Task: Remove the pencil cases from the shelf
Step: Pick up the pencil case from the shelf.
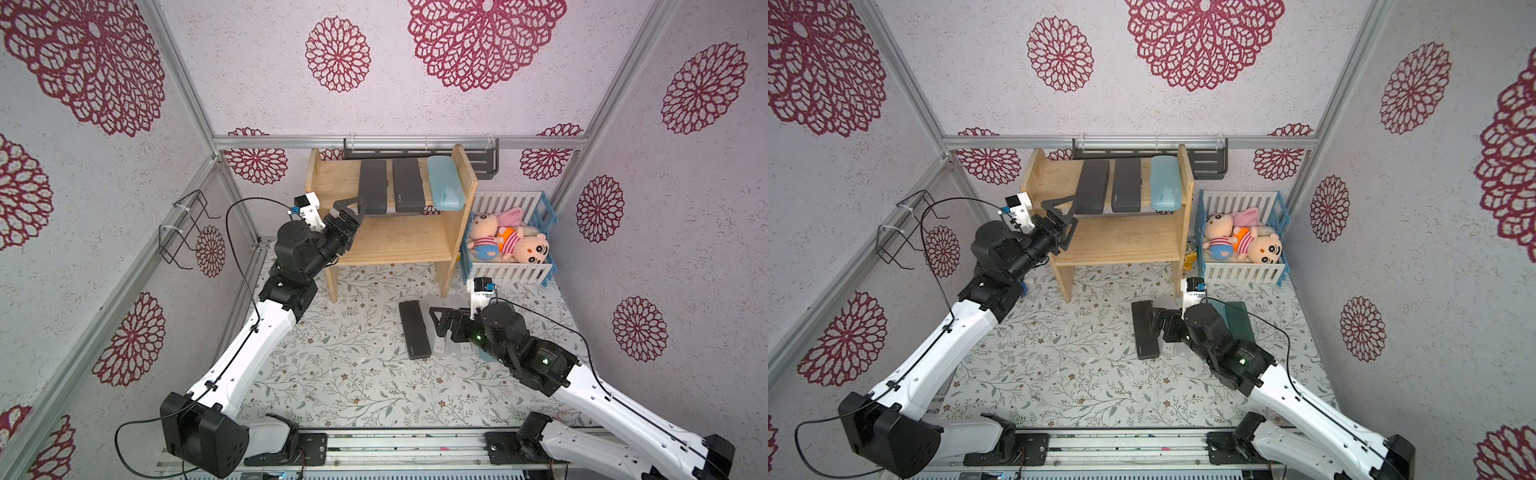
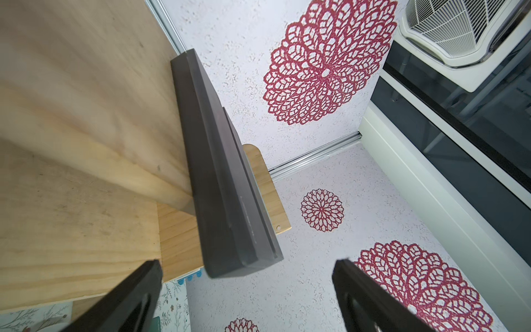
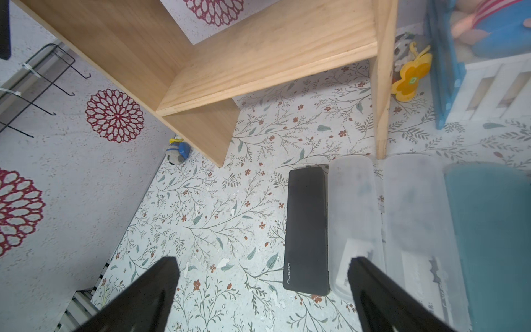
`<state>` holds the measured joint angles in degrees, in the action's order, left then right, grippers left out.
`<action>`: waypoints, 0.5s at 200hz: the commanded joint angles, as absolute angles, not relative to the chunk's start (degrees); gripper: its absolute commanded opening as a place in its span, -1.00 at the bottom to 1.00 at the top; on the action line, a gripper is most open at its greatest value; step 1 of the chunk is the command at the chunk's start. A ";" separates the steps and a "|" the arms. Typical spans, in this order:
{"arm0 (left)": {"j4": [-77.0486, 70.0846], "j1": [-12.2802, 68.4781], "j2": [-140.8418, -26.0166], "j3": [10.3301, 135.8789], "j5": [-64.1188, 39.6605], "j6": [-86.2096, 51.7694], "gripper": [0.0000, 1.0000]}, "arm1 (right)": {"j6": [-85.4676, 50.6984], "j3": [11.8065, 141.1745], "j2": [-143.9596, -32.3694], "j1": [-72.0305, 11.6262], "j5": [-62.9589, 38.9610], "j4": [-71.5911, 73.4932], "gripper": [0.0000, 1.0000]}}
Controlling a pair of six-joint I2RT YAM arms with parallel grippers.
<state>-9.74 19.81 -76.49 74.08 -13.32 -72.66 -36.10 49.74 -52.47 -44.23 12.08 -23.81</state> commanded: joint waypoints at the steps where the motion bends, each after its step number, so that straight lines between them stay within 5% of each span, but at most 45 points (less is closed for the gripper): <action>1: -12.31 19.00 -76.72 73.79 -12.64 -72.94 0.99 | -34.95 53.13 -53.03 -43.73 11.44 -23.87 0.98; 100: -14.85 18.62 -80.85 74.84 -13.43 -75.48 0.63 | -33.65 54.01 -55.02 -43.33 10.62 -23.82 0.98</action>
<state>-12.60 18.94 -80.31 74.08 -12.80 -74.85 -35.03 52.29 -54.78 -43.77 11.14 -24.75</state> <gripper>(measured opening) 0.836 0.990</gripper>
